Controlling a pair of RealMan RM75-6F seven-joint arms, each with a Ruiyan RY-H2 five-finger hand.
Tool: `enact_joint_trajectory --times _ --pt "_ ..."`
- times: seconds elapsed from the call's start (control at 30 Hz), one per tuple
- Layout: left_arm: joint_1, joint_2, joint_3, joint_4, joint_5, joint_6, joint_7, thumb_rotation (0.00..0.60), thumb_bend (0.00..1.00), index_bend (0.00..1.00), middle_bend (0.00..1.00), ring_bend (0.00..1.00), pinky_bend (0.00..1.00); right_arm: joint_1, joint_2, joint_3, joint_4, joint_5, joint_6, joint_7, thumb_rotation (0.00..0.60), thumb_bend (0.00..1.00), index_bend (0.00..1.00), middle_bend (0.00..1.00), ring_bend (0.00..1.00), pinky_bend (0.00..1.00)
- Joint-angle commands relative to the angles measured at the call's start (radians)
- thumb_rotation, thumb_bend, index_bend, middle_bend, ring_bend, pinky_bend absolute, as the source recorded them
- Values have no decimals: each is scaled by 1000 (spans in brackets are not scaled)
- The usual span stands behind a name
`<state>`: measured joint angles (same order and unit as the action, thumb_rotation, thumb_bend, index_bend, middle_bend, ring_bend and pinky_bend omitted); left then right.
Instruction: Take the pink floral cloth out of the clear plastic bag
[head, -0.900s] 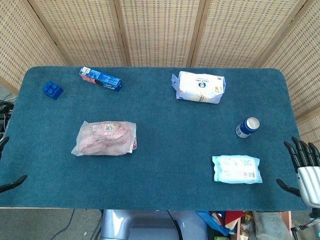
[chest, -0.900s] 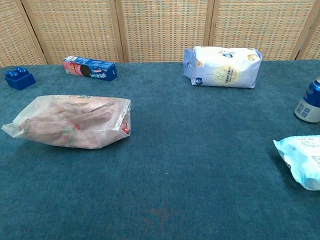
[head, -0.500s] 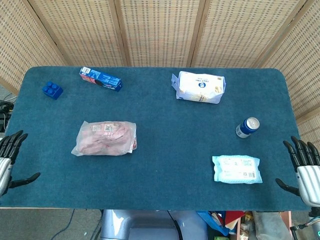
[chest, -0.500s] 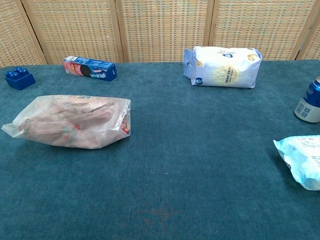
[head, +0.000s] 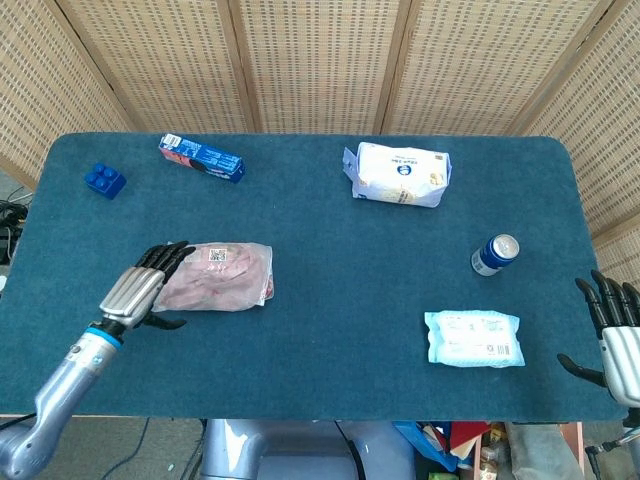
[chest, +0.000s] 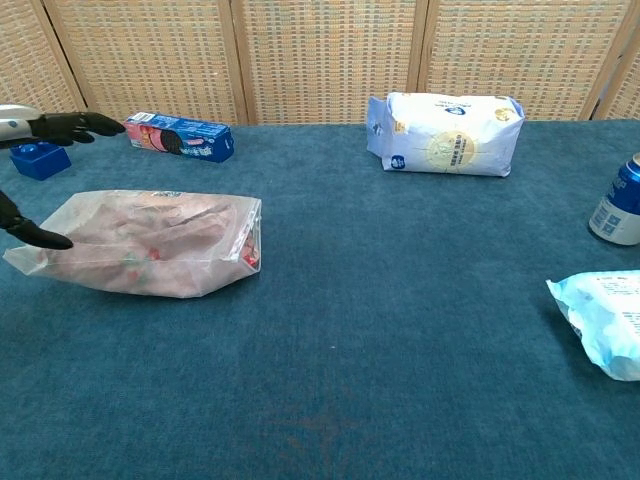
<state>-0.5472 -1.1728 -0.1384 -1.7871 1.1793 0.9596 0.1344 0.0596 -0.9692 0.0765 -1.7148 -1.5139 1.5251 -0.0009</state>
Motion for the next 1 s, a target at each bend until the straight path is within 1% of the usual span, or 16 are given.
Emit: enact_joint_trajectory --times 0.03,0.13,0.27,0.47,0.67,0.73,0.77,0.8,0.83,0.87,0.9,0.93,0.97,1.0 --pt "-89 -123 -24 115 -153 -80 88 600 32 0 0 0 0 -1 1 2 5 11 -6 7 600 0 0 0 0 0" --pt "-102 -144 -23 153 -183 -100 85 600 32 0 0 0 0 -2 1 5 7 20 -7 12 600 0 0 0 0 0" --pt "-118 -164 -10 210 -210 -134 89 600 32 0 0 0 0 -3 2 8 8 29 -9 15 600 0 0 0 0 0" --pt "-146 -217 -18 311 -273 -178 68 600 32 0 0 0 0 0 -1 10 9 36 -18 8 600 0 0 0 0 0" --pt "-181 -258 -19 374 -339 -215 81 600 36 0 0 0 9 5 -4 14 7 45 -28 0 600 0 0 0 0 0" --pt "-192 -292 -25 402 -337 -207 81 600 39 0 0 0 79 9 -7 15 7 51 -36 -4 600 0 0 0 0 0" --pt "-193 -300 -27 406 -337 -206 76 600 40 0 0 12 145 9 -7 15 7 52 -37 -5 600 0 0 0 0 0" --pt "-194 -315 -30 415 -328 -201 67 600 40 0 9 52 216 10 -8 16 7 53 -40 -6 600 0 0 0 0 0" --pt "-194 -327 -31 423 -318 -193 62 600 41 0 35 93 260 11 -8 16 7 55 -41 -6 600 0 0 0 0 0" --pt "-193 -340 -30 430 -303 -184 55 600 41 0 95 171 328 12 -8 16 7 56 -43 -7 600 0 0 0 0 0" --pt "-192 -347 -29 432 -296 -184 48 600 42 12 183 248 391 12 -8 16 7 57 -44 -7 600 0 0 0 0 0" --pt "-192 -352 -25 431 -291 -189 44 600 42 49 252 297 430 12 -9 16 8 59 -46 -7 600 0 0 0 0 0" --pt "-193 -352 -24 431 -290 -191 44 600 42 132 342 359 478 12 -9 16 8 59 -46 -7 600 0 0 0 0 0" --pt "-193 -354 -19 430 -283 -191 44 600 42 241 425 416 518 12 -9 17 7 61 -47 -7 600 0 0 0 0 0"
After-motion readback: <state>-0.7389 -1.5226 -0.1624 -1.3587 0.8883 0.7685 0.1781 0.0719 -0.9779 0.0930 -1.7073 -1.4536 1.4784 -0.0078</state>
